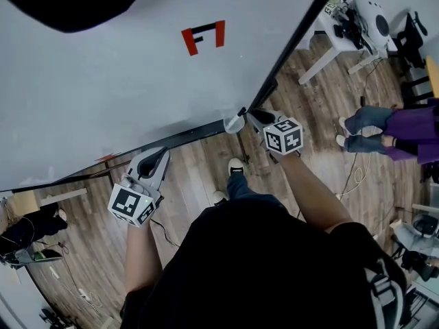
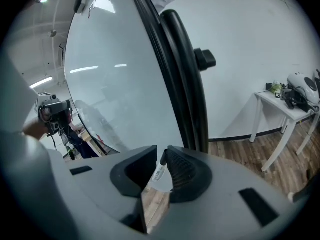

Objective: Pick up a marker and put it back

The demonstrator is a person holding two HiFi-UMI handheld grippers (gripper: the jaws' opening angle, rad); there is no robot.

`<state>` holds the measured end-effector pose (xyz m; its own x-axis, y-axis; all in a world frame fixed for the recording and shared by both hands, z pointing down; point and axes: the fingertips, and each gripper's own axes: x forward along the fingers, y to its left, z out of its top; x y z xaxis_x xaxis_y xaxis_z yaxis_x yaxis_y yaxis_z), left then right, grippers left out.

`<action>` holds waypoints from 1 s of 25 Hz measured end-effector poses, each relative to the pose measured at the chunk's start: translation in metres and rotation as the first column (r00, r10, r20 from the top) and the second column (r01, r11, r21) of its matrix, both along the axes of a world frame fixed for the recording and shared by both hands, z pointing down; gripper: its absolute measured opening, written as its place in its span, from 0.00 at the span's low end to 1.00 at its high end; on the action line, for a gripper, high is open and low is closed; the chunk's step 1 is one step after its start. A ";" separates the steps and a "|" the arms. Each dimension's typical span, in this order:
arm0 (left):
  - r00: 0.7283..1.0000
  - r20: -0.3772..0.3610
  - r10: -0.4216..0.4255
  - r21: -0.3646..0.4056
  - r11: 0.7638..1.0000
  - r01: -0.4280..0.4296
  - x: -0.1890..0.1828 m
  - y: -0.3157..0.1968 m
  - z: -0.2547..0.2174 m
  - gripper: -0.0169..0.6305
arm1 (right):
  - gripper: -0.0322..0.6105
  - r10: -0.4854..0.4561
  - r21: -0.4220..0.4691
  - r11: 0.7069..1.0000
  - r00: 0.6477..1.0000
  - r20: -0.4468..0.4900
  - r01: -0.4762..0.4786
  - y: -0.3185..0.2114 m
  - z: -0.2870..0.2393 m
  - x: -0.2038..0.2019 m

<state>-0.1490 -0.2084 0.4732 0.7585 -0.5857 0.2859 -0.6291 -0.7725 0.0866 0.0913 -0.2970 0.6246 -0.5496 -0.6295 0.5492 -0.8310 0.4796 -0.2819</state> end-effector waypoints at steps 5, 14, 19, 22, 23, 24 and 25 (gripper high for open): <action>1.000 0.000 -0.002 -0.015 1.000 0.002 -0.001 -0.004 0.008 0.04 | 0.16 -0.011 -0.037 0.999 1.000 -0.003 0.011 -0.006 0.017 -0.004; 1.000 -0.002 -0.008 -0.032 0.999 0.008 -0.003 -0.011 0.017 0.04 | 0.18 -0.009 -0.096 0.995 1.000 0.008 0.010 -0.013 0.041 -0.006; 1.000 -0.004 -0.008 -0.047 0.999 0.008 -0.003 -0.014 0.024 0.04 | 0.19 -0.009 -0.106 0.994 0.999 0.033 0.012 -0.019 0.045 -0.011; 1.000 -0.006 -0.009 -0.051 0.999 0.009 -0.002 -0.015 0.026 0.04 | 0.19 -0.014 -0.113 0.993 0.999 0.037 0.019 -0.020 0.046 -0.014; 1.000 -0.006 -0.010 -0.052 0.999 0.009 -0.002 -0.015 0.026 0.04 | 0.19 -0.015 -0.117 0.993 0.999 0.039 0.020 -0.020 0.047 -0.015; 1.000 -0.007 -0.010 -0.052 0.999 0.010 -0.002 -0.014 0.025 0.04 | 0.19 -0.016 -0.120 0.993 0.999 0.042 0.021 -0.020 0.047 -0.015; 1.000 -0.007 -0.011 -0.053 0.999 0.011 -0.002 -0.014 0.025 0.04 | 0.19 -0.016 -0.122 0.992 0.999 0.043 0.021 -0.019 0.047 -0.016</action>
